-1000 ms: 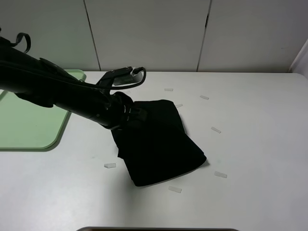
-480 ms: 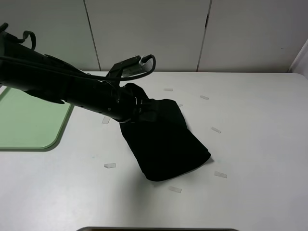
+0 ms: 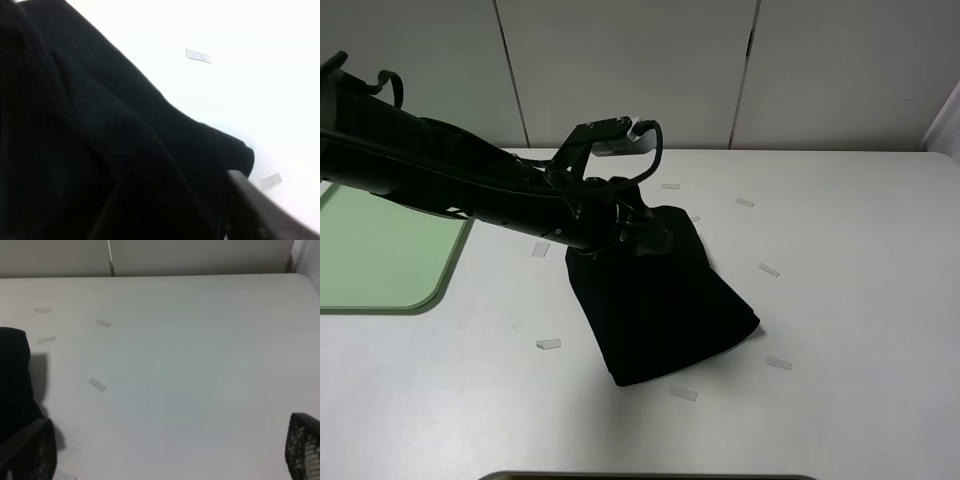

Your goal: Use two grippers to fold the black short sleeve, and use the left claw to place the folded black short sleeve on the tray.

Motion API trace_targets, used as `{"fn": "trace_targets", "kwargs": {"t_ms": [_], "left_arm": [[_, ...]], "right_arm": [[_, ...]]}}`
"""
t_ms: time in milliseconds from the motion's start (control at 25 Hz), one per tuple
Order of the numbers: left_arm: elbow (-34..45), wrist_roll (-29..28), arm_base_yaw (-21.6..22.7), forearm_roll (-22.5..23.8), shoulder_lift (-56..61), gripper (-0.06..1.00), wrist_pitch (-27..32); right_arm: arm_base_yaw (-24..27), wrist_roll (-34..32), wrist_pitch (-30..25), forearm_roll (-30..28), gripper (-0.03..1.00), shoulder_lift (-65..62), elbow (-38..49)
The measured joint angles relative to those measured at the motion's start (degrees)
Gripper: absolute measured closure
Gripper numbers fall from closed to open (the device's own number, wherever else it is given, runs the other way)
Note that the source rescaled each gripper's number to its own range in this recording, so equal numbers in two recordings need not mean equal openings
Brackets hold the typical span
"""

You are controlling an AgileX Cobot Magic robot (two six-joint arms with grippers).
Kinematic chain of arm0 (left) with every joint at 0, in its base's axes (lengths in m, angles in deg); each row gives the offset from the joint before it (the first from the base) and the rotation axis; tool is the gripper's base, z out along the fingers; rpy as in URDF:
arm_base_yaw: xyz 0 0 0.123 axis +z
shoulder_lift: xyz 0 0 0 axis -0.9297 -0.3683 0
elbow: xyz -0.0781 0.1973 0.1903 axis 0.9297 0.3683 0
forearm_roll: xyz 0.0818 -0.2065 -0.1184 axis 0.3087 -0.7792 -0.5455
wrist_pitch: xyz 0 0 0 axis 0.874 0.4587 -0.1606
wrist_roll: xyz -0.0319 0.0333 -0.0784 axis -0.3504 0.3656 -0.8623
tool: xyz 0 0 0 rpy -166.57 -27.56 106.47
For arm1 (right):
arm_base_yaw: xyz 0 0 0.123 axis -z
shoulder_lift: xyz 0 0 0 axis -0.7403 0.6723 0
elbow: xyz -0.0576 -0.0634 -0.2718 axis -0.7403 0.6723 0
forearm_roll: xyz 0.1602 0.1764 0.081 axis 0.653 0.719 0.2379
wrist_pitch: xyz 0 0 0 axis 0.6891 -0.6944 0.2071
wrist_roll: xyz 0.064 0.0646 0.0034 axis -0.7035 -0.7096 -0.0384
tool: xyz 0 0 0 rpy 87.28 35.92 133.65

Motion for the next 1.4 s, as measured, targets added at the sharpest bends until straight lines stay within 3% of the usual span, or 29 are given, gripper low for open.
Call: {"fn": "trace_targets", "kwargs": {"t_ms": [240,400,760,1040,1200,1240,1400], "left_arm": [[-1.7,3.8,0.0,-0.1,-1.0,0.32,0.3],[-7.7,7.8,0.0,-0.1,-6.0,0.31,1.5],[-21.8,8.5,0.0,-0.2,-14.2,0.31,1.9],[-24.4,9.8,0.0,0.1,-12.7,0.31,1.7],[-22.6,9.8,0.0,7.4,-6.3,0.31,1.4],[-22.6,9.8,0.0,7.4,-6.3,0.31,1.4],[-13.9,9.8,0.0,21.6,4.2,0.31,-0.8]], "right_arm": [[0.0,0.0,0.0,0.0,-0.03,0.0,0.0],[0.0,0.0,0.0,0.0,-0.03,0.0,0.0],[0.0,0.0,0.0,0.0,-0.03,0.0,0.0],[0.0,0.0,0.0,0.0,-0.03,0.0,0.0],[0.0,0.0,0.0,0.0,-0.03,0.0,0.0],[0.0,0.0,0.0,0.0,-0.03,0.0,0.0],[0.0,0.0,0.0,0.0,-0.03,0.0,0.0]]}}
